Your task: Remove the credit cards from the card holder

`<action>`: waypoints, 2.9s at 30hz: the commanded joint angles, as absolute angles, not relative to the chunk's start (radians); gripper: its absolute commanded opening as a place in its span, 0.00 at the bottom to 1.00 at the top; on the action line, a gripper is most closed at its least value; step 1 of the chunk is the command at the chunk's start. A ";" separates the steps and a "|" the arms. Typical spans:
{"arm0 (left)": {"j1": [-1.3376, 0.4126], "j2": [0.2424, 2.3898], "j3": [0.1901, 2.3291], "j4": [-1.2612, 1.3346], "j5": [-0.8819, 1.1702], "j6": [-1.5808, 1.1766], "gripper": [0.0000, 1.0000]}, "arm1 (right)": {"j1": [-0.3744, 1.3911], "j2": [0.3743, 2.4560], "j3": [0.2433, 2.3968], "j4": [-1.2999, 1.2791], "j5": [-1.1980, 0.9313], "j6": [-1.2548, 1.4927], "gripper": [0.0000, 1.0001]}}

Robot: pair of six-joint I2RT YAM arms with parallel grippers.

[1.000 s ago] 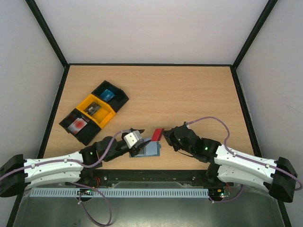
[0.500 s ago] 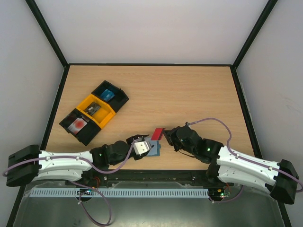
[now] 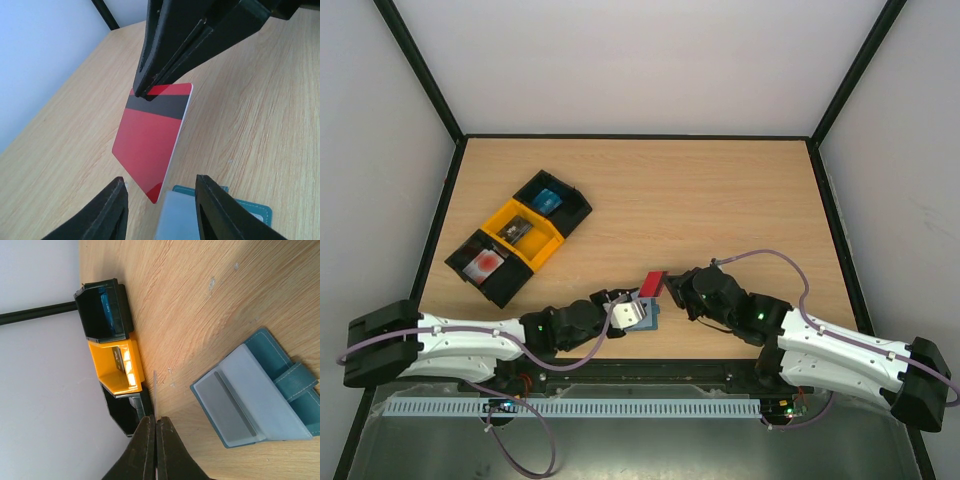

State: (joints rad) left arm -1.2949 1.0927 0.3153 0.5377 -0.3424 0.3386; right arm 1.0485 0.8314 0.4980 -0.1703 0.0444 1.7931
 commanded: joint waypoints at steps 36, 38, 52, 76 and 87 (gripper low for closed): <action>-1.086 0.981 0.367 0.327 -0.285 -0.178 0.03 | 1.047 0.585 0.199 0.094 0.157 1.611 0.92; -1.035 0.954 0.383 0.288 -0.242 -0.228 0.03 | 1.048 0.584 0.181 0.157 0.144 1.577 0.99; -0.535 0.721 0.515 -0.114 0.074 -0.574 0.03 | 1.047 0.586 0.175 0.247 0.126 1.330 0.98; 0.249 0.675 0.623 -0.532 0.338 -0.662 0.03 | 1.048 0.753 0.195 0.281 0.144 1.266 0.98; 0.272 0.624 0.667 -0.622 0.068 -0.708 0.03 | 1.047 0.777 0.227 0.256 0.149 1.224 0.98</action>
